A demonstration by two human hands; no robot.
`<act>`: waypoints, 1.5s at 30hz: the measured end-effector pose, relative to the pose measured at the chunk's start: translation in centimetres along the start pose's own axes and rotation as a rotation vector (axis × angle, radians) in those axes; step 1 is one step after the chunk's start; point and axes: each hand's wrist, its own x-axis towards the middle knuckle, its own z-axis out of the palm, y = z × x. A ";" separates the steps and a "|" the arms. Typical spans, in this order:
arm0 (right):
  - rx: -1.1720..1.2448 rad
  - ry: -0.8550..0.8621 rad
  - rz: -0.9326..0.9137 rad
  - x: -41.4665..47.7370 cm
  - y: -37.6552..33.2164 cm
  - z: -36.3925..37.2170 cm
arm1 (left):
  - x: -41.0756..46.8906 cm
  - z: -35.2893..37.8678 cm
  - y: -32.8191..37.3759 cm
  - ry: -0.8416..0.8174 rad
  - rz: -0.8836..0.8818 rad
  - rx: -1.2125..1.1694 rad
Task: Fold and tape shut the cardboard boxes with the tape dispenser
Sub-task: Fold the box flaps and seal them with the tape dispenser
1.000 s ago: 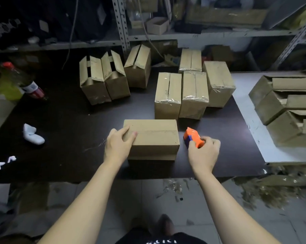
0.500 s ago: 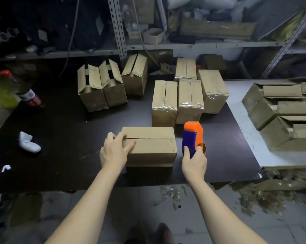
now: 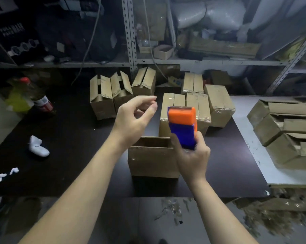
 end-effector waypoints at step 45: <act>-0.422 -0.167 -0.190 1.3 1.4 -1.2 | -1.4 -6.7 -6.2 -0.073 -0.373 0.054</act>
